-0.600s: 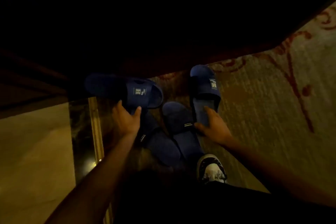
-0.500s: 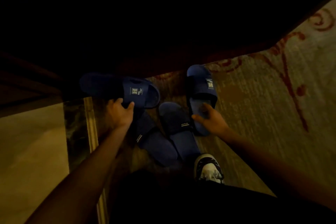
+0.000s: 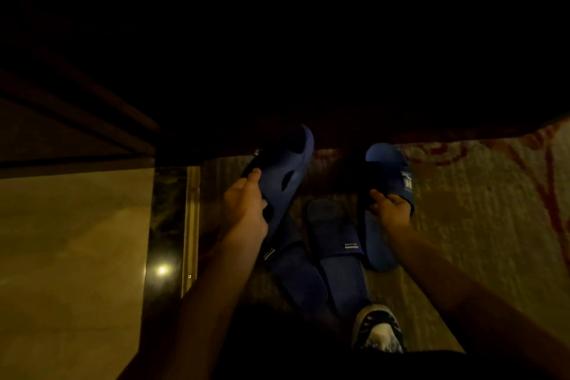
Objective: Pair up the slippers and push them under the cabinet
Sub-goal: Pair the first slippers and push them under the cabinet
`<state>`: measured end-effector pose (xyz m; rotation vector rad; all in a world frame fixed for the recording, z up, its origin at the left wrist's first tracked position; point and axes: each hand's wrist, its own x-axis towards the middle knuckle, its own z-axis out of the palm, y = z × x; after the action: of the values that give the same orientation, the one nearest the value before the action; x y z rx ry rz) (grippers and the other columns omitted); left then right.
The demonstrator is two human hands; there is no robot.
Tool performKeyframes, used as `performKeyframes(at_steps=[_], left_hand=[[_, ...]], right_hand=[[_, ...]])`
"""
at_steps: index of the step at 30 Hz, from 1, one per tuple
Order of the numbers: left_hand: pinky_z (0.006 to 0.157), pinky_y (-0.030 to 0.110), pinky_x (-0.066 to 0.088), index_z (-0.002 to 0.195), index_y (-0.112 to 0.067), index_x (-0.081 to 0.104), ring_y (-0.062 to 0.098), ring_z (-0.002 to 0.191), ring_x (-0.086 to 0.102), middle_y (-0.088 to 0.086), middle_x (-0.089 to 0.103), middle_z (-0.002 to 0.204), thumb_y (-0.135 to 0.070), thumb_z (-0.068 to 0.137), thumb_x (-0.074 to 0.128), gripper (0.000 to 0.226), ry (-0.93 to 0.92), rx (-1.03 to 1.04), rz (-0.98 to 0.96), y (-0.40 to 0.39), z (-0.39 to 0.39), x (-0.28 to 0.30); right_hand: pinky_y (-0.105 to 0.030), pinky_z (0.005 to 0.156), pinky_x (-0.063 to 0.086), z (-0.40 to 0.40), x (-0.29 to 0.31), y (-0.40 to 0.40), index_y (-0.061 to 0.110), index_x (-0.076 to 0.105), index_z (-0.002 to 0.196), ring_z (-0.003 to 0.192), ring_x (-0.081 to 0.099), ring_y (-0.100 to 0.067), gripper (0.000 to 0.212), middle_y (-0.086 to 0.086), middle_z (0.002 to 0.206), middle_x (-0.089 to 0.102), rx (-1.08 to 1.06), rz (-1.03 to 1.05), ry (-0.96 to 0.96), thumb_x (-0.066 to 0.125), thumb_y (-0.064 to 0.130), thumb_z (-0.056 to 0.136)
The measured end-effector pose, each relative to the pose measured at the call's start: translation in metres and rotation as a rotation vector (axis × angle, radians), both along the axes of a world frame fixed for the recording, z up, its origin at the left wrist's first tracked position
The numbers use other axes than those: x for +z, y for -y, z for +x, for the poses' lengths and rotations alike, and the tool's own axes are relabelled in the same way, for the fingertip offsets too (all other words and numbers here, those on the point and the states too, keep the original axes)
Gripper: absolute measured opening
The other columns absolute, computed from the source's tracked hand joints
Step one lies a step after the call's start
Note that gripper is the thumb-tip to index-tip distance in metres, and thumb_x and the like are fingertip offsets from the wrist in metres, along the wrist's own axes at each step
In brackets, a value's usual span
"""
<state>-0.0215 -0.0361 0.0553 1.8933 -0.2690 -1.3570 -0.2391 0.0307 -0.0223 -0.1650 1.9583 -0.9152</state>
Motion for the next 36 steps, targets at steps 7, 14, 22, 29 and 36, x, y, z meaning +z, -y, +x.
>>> performKeyframes(at_steps=[7,14,22,29,36], left_hand=[[0.076,0.036,0.053,0.087,-0.011,0.062,0.026,0.092,0.063,0.011,0.064,0.098,-0.011,0.088,0.058,0.005,-0.163,0.146,-0.171,0.014,-0.023,0.023],[0.086,0.033,0.044,0.122,-0.003,0.048,0.022,0.097,0.052,0.010,0.051,0.111,-0.015,0.095,0.039,0.031,-0.321,0.237,-0.166,0.061,-0.028,0.032],[0.067,0.026,0.045,0.111,-0.007,0.055,0.015,0.078,0.053,0.005,0.057,0.095,-0.021,0.094,0.040,0.027,-0.424,0.123,-0.182,0.098,-0.029,0.029],[0.104,0.032,0.033,0.132,-0.012,0.044,0.027,0.130,0.039,0.014,0.045,0.140,-0.013,0.086,0.056,0.047,0.605,-0.923,-0.460,0.038,0.011,-0.027],[0.105,0.057,0.034,0.140,-0.021,0.027,0.032,0.135,0.032,0.015,0.033,0.148,-0.035,0.069,0.074,0.086,1.300,-1.571,-0.608,0.012,0.049,-0.066]], right_hand=[[-0.030,0.054,0.046,0.025,0.064,-0.012,0.001,0.046,0.050,0.041,0.052,-0.004,0.038,-0.005,0.042,0.051,0.032,-0.216,-0.178,0.060,0.010,0.084],[-0.029,0.055,0.055,0.072,0.099,0.082,0.013,0.048,0.065,0.061,0.059,-0.016,0.024,-0.003,0.066,0.059,-0.034,-0.397,0.166,0.058,0.006,0.085],[-0.041,0.070,0.049,0.108,0.067,0.164,0.008,0.050,0.060,0.074,0.059,-0.029,0.031,-0.022,0.077,0.061,0.205,-0.303,0.023,0.065,0.024,0.082],[-0.040,0.093,0.044,0.090,0.059,0.108,0.006,0.045,0.128,0.116,0.051,-0.036,0.052,-0.020,0.125,0.058,0.861,-0.367,-0.448,0.052,0.037,0.087],[-0.064,0.106,0.022,0.072,0.012,0.053,0.023,0.032,0.138,0.137,0.004,-0.044,0.074,-0.020,0.149,0.025,1.393,-0.383,-0.952,0.063,0.047,0.075]])
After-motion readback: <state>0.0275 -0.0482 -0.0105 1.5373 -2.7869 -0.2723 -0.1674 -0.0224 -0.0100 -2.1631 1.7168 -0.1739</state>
